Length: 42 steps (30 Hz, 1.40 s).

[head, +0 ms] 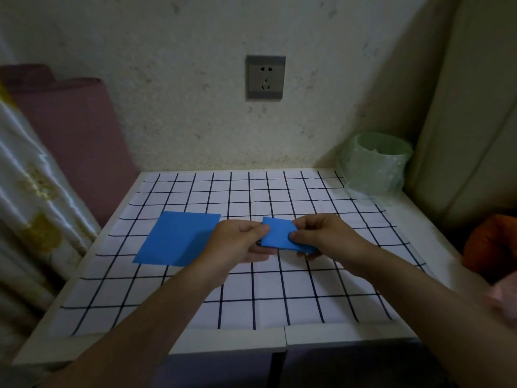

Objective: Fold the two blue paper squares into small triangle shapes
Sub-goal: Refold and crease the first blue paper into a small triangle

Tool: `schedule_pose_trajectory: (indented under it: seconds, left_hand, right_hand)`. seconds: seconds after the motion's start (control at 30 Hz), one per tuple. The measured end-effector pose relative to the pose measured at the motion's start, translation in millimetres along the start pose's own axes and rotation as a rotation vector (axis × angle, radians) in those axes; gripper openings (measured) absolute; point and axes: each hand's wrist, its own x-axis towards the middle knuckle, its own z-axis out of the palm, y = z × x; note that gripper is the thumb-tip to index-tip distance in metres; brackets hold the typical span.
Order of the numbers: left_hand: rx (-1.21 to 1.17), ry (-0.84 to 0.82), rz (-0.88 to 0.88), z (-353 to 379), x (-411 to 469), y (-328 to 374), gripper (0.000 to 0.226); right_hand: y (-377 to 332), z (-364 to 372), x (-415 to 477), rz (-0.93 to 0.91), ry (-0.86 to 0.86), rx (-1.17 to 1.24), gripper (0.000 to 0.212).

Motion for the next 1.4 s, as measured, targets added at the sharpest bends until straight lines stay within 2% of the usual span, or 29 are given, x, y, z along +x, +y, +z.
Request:
schedule_pose_trajectory:
  seconds: [0.23, 0.33, 0.47, 0.57, 0.77, 1.0, 1.4]
  left_hand:
    - [0.003, -0.043, -0.011, 4.0, -1.3, -1.3, 0.008]
    - [0.014, -0.052, -0.014, 6.6, -1.5, -2.0, 0.010]
    - [0.028, -0.078, -0.049, 7.2, -2.3, -2.3, 0.020]
    - [0.041, -0.118, -0.091, 6.2, -3.2, -2.8, 0.019]
    - [0.099, -0.158, -0.093, 4.5, -3.1, -3.8, 0.015]
    - [0.184, -0.196, -0.039, 11.1, -4.3, -3.3, 0.018]
    - [0.164, -0.121, -0.014, 16.0, -6.9, 0.3, 0.018]
  right_hand:
    - [-4.0, 0.3, -1.1, 0.030, -0.018, 0.008, 0.006]
    - [-3.9, 0.5, -0.2, 0.046, 0.024, 0.024, 0.016]
    - [-4.5, -0.6, 0.8, 0.066, 0.071, 0.060, 0.012]
    - [-5.5, -3.2, 1.4, 0.083, 0.096, 0.079, 0.012]
    - [-8.0, -6.1, 1.5, 0.104, 0.007, -0.012, 0.009]
    - [-16.7, -1.3, 3.5, -0.013, -0.008, -0.084, 0.018]
    - [-16.3, -5.0, 6.5, 0.010, -0.054, -0.033, 0.021]
